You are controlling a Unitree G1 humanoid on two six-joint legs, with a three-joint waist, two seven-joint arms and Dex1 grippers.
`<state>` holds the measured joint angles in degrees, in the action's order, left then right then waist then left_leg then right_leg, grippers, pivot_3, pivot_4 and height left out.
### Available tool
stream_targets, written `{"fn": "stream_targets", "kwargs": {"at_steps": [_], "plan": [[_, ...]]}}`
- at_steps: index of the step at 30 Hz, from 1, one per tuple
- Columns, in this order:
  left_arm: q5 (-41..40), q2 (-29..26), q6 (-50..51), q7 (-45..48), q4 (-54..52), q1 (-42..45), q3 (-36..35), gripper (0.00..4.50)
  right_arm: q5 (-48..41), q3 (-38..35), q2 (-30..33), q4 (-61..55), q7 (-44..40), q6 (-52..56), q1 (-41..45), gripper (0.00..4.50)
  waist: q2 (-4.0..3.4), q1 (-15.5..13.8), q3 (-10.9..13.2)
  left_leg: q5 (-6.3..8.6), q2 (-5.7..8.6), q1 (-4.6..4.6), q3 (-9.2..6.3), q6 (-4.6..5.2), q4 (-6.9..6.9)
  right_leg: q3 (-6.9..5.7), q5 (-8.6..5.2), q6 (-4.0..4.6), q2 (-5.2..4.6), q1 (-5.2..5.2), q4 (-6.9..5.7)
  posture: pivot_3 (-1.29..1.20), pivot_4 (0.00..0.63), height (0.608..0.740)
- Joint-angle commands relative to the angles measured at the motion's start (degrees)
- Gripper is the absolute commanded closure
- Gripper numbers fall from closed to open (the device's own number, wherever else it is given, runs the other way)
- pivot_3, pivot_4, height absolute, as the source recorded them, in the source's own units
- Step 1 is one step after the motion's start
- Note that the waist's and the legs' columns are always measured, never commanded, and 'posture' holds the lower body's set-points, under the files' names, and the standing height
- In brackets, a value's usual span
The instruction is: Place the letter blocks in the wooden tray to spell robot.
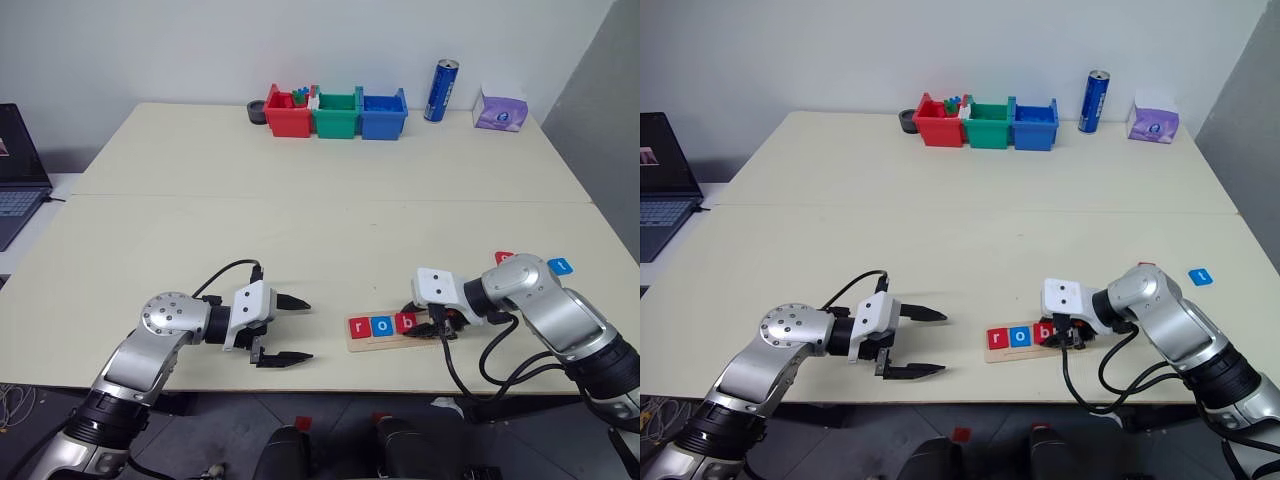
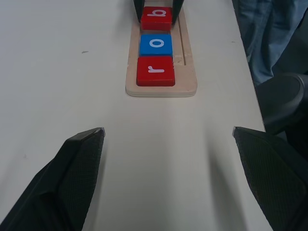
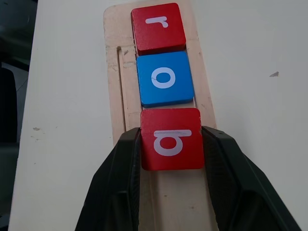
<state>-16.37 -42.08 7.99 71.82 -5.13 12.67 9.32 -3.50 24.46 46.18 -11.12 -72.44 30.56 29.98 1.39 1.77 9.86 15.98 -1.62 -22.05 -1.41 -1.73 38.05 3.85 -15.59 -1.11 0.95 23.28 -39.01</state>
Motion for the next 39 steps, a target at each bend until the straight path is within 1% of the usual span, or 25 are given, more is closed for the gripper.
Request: {"fn": "stream_targets", "kwargs": {"at_steps": [1, 7, 15, 16, 20, 22, 26, 29, 32, 34, 37, 39], "plan": [[0.07, 0.17, -1.23, -0.20, -1.84, 0.09, -0.18, 0.00, 0.19, 0.04, -0.17, -0.46, -0.74, -0.57, 1.50, 3.05, 0.00, 0.00, 0.00, 0.00, 0.00, 0.00, 0.00, 0.00, 0.00, 0.00, 0.00, 0.01, 0.00, 0.00, 0.00, 0.00, 0.150, 0.740], [0.15, 0.25, -1.59, -0.24, -1.76, -0.25, -0.15, 0.00, 0.56, 0.16, -0.70, 0.70, -0.49, -1.22, 2.16, 3.05, 0.00, 0.01, 0.00, 0.00, 0.00, 0.00, 0.00, 0.00, 0.00, -0.01, 0.01, 0.02, 0.00, 0.00, 0.00, 0.00, 0.150, 0.740], [0.27, 0.33, -1.98, -0.18, -1.58, -0.46, -0.03, 0.00, -0.13, -0.53, -0.78, -0.33, -0.67, -1.01, 2.51, 0.24, 0.00, 0.02, 0.00, 0.00, 0.00, 0.00, 0.00, 0.00, 0.00, -0.01, 0.01, 0.02, 0.00, 0.00, 0.00, 0.00, 0.150, 0.740], [0.29, 0.36, -2.00, -0.18, -1.58, -0.47, 0.00, 0.00, -0.99, -1.19, -0.94, -1.33, -0.63, -0.12, 2.69, 0.02, 0.00, 0.01, 0.00, 0.00, 0.00, 0.00, 0.00, 0.00, 0.00, -0.01, 0.01, 0.02, 0.00, 0.00, 0.00, 0.00, 0.150, 0.740], [0.40, 0.44, -2.08, -0.18, -1.54, -0.52, -0.02, 0.00, -3.39, -3.27, -0.27, -5.18, -0.63, 2.47, 2.59, 0.02, -0.01, 0.01, 0.01, 0.00, 0.00, 0.00, -0.02, 0.00, 0.00, -0.01, 0.01, 0.02, 0.00, 0.00, -0.01, 0.00, 0.150, 0.740], [0.42, 0.47, -2.03, -0.23, -1.67, -0.74, -0.15, 0.00, -5.61, -6.10, 1.45, -8.87, -0.33, 4.45, 0.58, 0.02, -0.02, -0.01, 0.01, 0.00, 0.00, -0.01, -0.05, 0.00, 0.00, -0.03, 0.02, 0.03, 0.00, 0.00, -0.01, 0.00, 0.150, 0.740], [0.61, 0.55, -2.20, -0.53, -1.49, -1.19, -0.52, 0.00, -8.40, -11.65, 4.01, -13.26, 2.56, 7.23, -5.75, 0.02, 0.02, -0.30, 0.00, 0.00, 0.03, -0.06, -0.06, 0.00, 0.00, -0.10, 0.01, 0.02, -0.03, -0.01, 0.02, 0.00, 0.150, 0.740], [0.74, 0.60, -2.40, -0.86, -1.52, -1.66, -0.75, 0.00, -8.62, -18.70, 5.04, -14.95, 7.59, 8.14, -14.20, 0.02, 0.04, -0.34, 0.01, 0.00, 0.04, -0.08, -0.04, 0.00, 0.00, -0.13, 0.01, 0.01, -0.04, -0.03, 0.03, 0.00, 0.150, 0.740], [0.86, 0.55, -3.06, -0.98, -0.92, -1.98, -0.96, 0.00, -10.89, -27.81, 2.20, -17.36, 13.76, 10.80, -20.89, 0.02, 0.04, -0.24, 0.01, 0.00, 0.04, -0.08, -0.02, 0.00, 0.00, -0.09, 0.00, 0.00, -0.04, -0.01, 0.00, 0.00, 0.150, 0.740], [0.92, 0.51, -3.52, -0.95, -0.39, -2.01, -0.94, 0.00, -11.48, -31.84, 0.13, -17.96, 17.57, 11.06, -23.71, 0.02, 0.03, 0.01, 0.01, 0.00, 0.01, -0.07, -0.02, 0.00, 0.01, -0.07, -0.05, -0.10, -0.03, -0.02, -0.02, 0.00, 0.150, 0.740], [1.11, 0.60, -4.13, -0.79, 0.66, -1.64, -0.77, 0.00, -9.07, -33.99, -2.06, -16.63, 23.45, 8.67, -25.93, 0.02, 0.03, 0.13, 0.01, 0.00, 0.00, 0.03, -0.01, -0.01, 0.00, 0.03, -0.12, -0.22, 0.00, -0.04, -0.04, 0.00, 0.150, 0.740], [1.27, 0.73, -4.62, -0.54, 1.43, -1.14, -0.49, 0.00, -6.63, -32.76, -2.50, -14.82, 26.48, 6.49, -26.05, 0.02, 0.03, 0.13, 0.01, 0.00, 0.01, 0.06, 0.04, -0.01, 0.00, 0.05, -0.13, -0.23, 0.03, -0.04, -0.05, 0.00, 0.150, 0.740]]}}
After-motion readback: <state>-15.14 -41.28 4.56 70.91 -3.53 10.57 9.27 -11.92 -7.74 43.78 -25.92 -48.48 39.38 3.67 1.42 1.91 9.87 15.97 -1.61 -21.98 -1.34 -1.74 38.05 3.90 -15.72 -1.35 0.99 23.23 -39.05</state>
